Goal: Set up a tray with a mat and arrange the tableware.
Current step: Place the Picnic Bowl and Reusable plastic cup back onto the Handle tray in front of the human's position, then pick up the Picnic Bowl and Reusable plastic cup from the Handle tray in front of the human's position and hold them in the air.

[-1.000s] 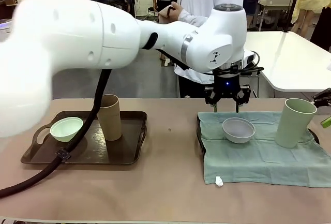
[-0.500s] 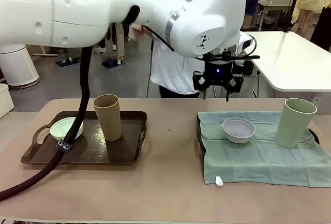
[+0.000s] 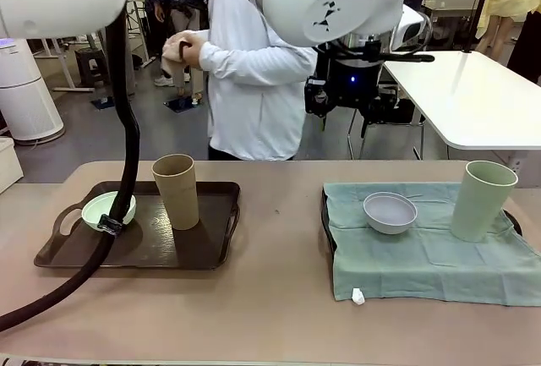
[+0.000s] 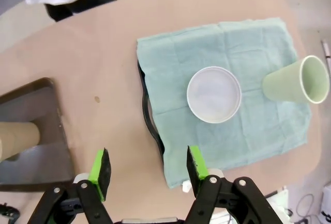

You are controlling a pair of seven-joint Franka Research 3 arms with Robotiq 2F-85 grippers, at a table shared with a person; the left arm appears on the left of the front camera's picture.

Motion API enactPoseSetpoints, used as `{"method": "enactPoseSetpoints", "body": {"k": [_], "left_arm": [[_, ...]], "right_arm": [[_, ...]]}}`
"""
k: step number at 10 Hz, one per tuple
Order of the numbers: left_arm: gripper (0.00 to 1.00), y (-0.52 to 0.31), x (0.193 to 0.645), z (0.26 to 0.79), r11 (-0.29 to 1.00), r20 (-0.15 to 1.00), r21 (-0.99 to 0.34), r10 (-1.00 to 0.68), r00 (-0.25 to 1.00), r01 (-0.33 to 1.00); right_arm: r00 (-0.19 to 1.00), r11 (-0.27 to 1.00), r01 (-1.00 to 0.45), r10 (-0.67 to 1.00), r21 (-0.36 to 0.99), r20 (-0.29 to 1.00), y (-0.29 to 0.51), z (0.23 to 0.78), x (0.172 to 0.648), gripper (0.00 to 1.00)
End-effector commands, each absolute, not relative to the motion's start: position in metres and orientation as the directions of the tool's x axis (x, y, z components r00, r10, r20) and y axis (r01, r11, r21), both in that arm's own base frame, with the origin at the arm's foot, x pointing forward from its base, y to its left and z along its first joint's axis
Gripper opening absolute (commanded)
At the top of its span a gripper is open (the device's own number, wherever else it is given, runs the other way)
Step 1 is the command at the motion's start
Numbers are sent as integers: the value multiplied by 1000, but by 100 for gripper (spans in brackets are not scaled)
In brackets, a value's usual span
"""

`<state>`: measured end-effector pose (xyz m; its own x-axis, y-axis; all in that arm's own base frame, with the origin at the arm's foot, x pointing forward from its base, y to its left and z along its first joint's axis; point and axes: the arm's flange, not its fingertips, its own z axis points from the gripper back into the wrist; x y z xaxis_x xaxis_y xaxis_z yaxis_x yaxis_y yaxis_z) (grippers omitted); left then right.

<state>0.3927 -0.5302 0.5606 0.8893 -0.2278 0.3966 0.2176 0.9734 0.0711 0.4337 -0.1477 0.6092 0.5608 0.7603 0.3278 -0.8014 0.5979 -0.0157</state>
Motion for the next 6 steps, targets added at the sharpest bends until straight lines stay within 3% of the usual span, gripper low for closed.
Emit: {"method": "enactPoseSetpoints", "body": {"k": [1,6], "left_arm": [[76,-534,403,544,974,386,49,-224,895,223],[76,-534,403,544,974,386,49,-224,895,223]], "right_arm": [[589,624,-782,735,5,337,-167,599,428,100],[589,624,-782,735,5,337,-167,599,428,100]]}}
